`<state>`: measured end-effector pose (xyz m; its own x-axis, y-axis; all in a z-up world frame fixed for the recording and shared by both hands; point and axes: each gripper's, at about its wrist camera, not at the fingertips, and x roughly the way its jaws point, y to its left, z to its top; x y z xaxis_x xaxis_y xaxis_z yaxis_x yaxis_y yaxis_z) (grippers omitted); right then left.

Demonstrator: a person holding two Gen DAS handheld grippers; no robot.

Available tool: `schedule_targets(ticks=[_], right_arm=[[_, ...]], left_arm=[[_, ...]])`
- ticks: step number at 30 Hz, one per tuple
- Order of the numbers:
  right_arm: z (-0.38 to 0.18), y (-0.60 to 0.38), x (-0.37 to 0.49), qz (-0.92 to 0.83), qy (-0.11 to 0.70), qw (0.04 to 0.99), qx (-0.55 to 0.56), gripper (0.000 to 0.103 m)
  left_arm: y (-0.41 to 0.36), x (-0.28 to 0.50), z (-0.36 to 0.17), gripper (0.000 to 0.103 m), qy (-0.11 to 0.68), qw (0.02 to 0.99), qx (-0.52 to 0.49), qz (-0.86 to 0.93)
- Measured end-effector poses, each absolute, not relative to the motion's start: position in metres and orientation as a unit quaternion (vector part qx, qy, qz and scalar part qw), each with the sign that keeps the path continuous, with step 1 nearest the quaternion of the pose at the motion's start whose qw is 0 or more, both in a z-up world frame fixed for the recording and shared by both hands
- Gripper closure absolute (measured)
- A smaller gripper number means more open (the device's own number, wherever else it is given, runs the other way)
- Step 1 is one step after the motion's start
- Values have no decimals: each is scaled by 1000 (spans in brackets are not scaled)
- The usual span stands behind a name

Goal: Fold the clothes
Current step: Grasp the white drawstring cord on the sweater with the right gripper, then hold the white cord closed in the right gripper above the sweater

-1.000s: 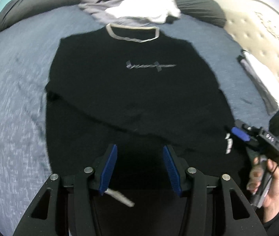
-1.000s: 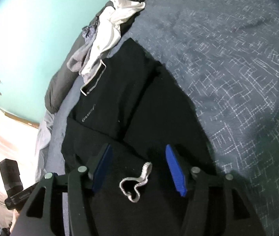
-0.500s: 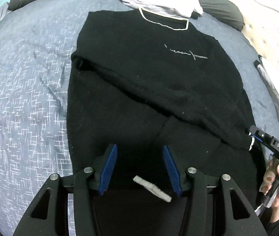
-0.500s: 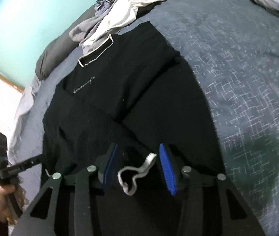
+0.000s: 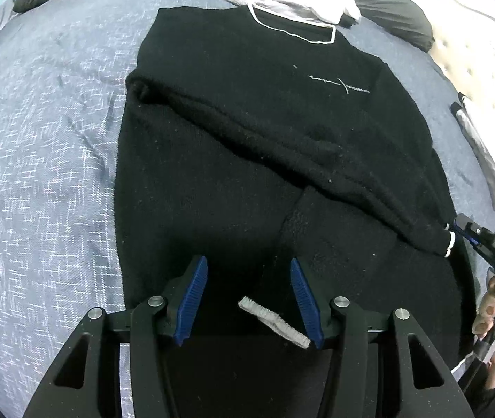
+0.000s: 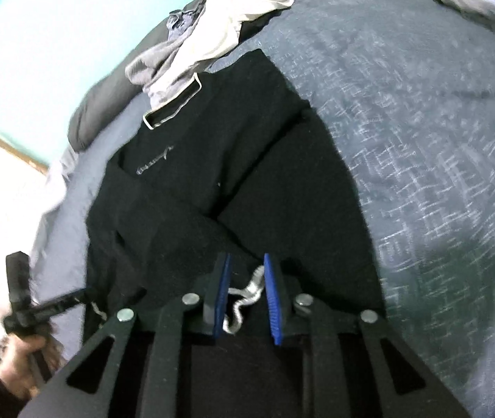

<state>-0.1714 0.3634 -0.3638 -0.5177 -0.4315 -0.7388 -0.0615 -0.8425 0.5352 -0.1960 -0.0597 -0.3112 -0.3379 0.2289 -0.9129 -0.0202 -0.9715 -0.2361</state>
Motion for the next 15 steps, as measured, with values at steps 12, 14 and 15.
schedule_targets(ticks=[12, 14, 15], right_arm=[[-375, 346, -177, -836, -206, 109, 497, 97], [-370, 349, -175, -839, -212, 113, 489, 98], [-366, 350, -172, -841, -214, 115, 483, 98]], left_arm=[[-59, -191, -304, 48, -91, 73, -567, 815], [-60, -190, -302, 48, -92, 73, -566, 816], [-64, -190, -302, 48, -93, 72, -565, 817]])
